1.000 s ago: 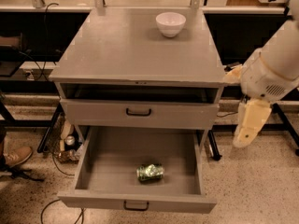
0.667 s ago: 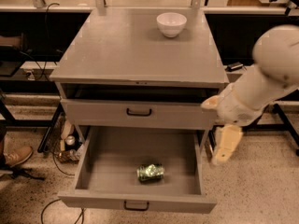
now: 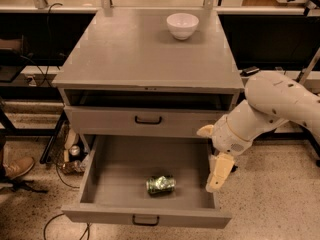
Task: Pick green can from middle drawer and place on counter
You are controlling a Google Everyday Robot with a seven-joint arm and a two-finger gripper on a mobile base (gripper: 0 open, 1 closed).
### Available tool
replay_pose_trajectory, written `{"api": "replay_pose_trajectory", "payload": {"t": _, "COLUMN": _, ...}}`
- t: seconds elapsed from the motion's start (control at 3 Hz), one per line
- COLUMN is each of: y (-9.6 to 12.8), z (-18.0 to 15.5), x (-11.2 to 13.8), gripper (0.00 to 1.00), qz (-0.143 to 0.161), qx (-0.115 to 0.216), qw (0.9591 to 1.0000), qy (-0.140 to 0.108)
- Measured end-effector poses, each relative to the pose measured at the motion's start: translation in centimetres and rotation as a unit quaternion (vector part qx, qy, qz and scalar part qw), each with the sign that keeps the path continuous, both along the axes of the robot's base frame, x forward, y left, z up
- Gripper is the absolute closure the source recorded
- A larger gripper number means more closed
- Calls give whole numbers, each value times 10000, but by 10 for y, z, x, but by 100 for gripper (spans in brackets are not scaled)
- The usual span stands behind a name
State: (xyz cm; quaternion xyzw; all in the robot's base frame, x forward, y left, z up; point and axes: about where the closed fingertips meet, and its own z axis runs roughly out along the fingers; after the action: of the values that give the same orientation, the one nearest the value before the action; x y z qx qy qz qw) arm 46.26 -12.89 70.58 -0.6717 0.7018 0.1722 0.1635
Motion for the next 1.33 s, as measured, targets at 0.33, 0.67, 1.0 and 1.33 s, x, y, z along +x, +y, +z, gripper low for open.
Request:
{"api": "replay_pose_trajectory", "payload": {"t": 0.33, "y": 7, "z": -39, "x": 7, "gripper": 0, "qz": -124, "qx": 57, "qw": 9999, "qy": -14}}
{"api": "replay_pose_trajectory", "payload": {"t": 0.67, "y": 22, "z": -122, "x": 17, "gripper": 0, "qz": -344, "qx": 279, "qw": 9990, "qy": 55}}
{"api": "replay_pose_trajectory", "payload": {"t": 1.0, "y": 42, "z": -207, "x": 40, "gripper": 0, "qz": -815, "qx": 842, "qw": 9931, "qy": 19}}
{"api": "replay_pose_trajectory", "payload": {"t": 1.33, "y": 42, "z": -207, "x": 40, "gripper": 0, "qz": -814, "qx": 843, "qw": 9931, "qy": 18}}
